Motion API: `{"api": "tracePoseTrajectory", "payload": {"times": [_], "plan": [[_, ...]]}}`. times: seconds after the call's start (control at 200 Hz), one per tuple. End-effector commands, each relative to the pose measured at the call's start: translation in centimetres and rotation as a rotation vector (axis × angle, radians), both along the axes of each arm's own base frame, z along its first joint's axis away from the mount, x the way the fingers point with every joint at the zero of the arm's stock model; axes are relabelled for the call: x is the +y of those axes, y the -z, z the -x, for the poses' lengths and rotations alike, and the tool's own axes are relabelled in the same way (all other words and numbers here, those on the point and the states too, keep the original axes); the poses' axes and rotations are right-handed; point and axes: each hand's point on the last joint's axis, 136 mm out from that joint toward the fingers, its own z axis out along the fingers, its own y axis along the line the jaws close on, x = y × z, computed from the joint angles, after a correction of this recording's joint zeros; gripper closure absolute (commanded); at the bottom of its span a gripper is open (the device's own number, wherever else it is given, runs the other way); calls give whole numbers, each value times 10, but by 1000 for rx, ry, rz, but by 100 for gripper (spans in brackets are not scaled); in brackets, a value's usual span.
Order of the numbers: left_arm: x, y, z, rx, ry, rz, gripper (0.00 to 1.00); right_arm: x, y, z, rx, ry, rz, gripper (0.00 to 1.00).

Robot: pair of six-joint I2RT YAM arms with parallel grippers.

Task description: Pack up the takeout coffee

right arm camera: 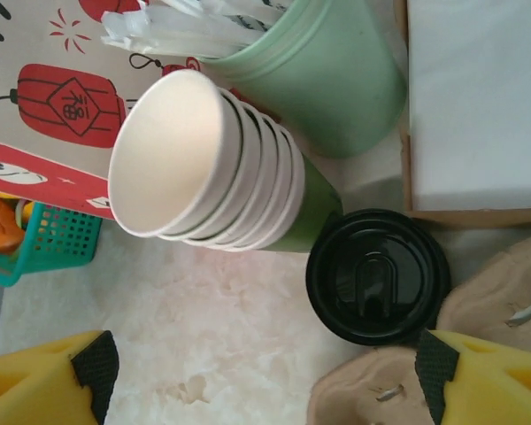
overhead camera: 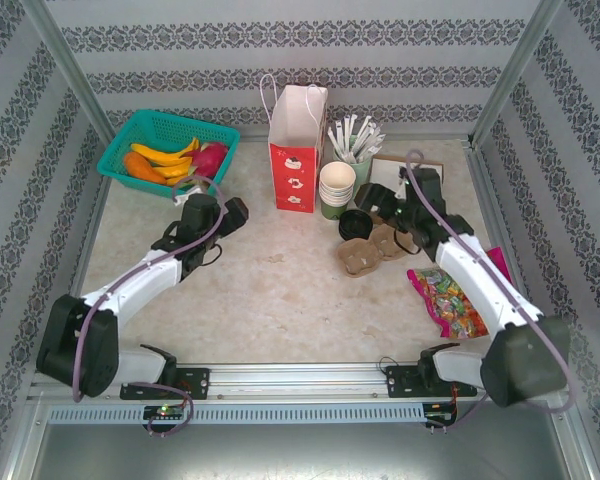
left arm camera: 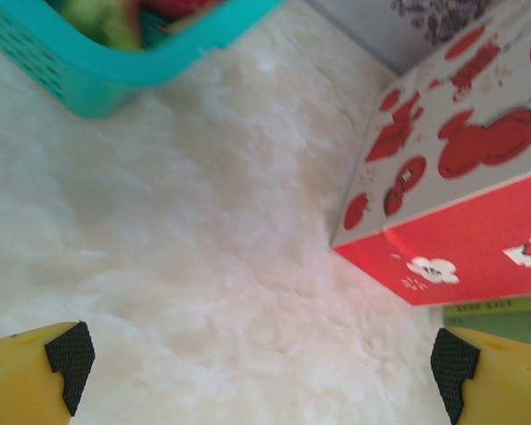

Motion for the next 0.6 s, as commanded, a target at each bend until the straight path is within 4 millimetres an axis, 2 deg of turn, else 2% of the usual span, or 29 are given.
{"api": "tracePoseTrajectory", "payload": {"times": [0.0,0.115,0.25,0.285,0.47,0.6], "plan": [[-31,5,4,53,99,47,0,-6,8,-1,100,17,137,13],[-40,17,8,87,123,70,0,-3,7,-18,122,27,162,16],[-42,28,12,109,98,128,0,-2,1,-39,118,20,215,27],[-44,28,12,113,103,134,0,0,1,-44,127,10,227,27],[-51,30,10,134,142,129,0,13,5,-63,159,-53,288,47],[-51,30,8,143,155,100,0,22,6,-74,176,-88,316,56]]}}
